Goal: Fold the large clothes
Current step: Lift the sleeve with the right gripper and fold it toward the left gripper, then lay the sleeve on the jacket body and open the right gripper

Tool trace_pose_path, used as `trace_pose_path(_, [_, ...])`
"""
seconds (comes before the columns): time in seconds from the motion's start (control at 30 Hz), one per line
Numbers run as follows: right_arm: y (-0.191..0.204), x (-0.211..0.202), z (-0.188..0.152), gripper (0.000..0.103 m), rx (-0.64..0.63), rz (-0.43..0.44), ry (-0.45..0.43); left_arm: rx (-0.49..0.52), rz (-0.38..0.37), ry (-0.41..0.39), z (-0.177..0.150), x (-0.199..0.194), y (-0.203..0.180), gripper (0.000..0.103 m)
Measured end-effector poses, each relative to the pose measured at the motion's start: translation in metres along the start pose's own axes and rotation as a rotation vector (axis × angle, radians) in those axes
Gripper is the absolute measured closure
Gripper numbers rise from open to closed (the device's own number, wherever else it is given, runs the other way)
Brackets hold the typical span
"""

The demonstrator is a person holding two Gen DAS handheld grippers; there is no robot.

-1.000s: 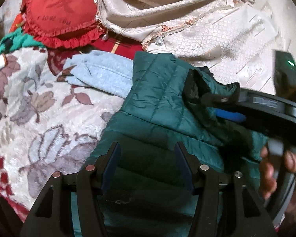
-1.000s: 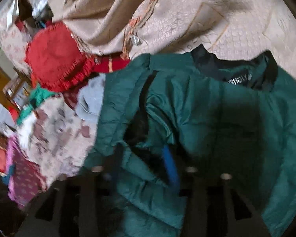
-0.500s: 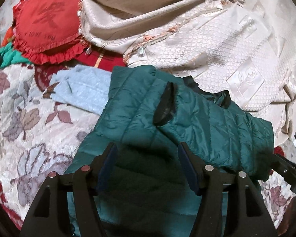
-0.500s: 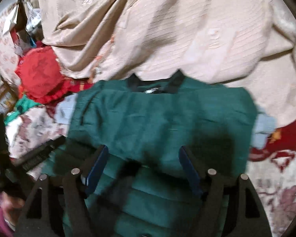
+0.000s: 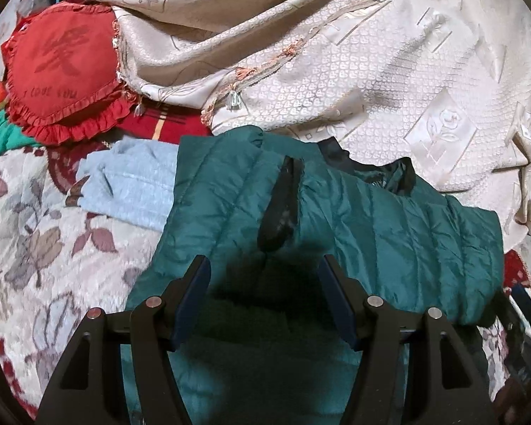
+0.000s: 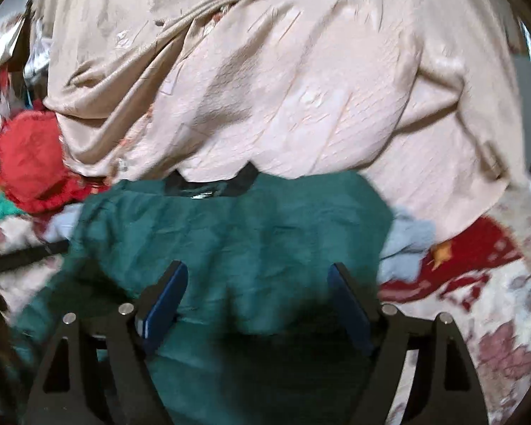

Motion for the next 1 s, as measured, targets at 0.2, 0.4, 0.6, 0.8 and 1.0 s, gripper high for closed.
trace_pose_path(0.2, [-0.02, 0.003, 0.001, 0.017, -0.036, -0.016, -0.007, -0.079, 0.02, 0.027, 0.016, 0.032, -0.004, 0.057])
trace_pose_path(0.4, [-0.041, 0.001, 0.004, 0.013, 0.015, -0.036, -0.032, -0.016, 0.033, 0.073, 0.007, 0.059, -0.029, 0.057])
trace_pose_path(0.6, [-0.048, 0.015, -0.001, 0.013, -0.005, -0.081, 0.007, 0.046, 0.04, 0.055, 0.009, 0.056, -0.032, 0.103])
trace_pose_path(0.8, [-0.067, 0.017, -0.004, 0.013, 0.08, -0.073, 0.009, 0.038, 0.067, -0.057, 0.046, 0.027, -0.003, 0.103])
trace_pose_path(1.0, [-0.07, 0.04, -0.018, 0.013, 0.146, 0.008, 0.088, 0.018, 0.142, -0.022, 0.035, 0.039, 0.03, 0.103])
Point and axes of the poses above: each gripper's, at about its wrist camera, not at the fingertips, and x roughly the way its jaws point, y to its left, z to its top, the point moved 7 cm from there along x, roughly the way its jaws point, and after that the axes turned 13 degrees about -x, right-handed, at the moved point
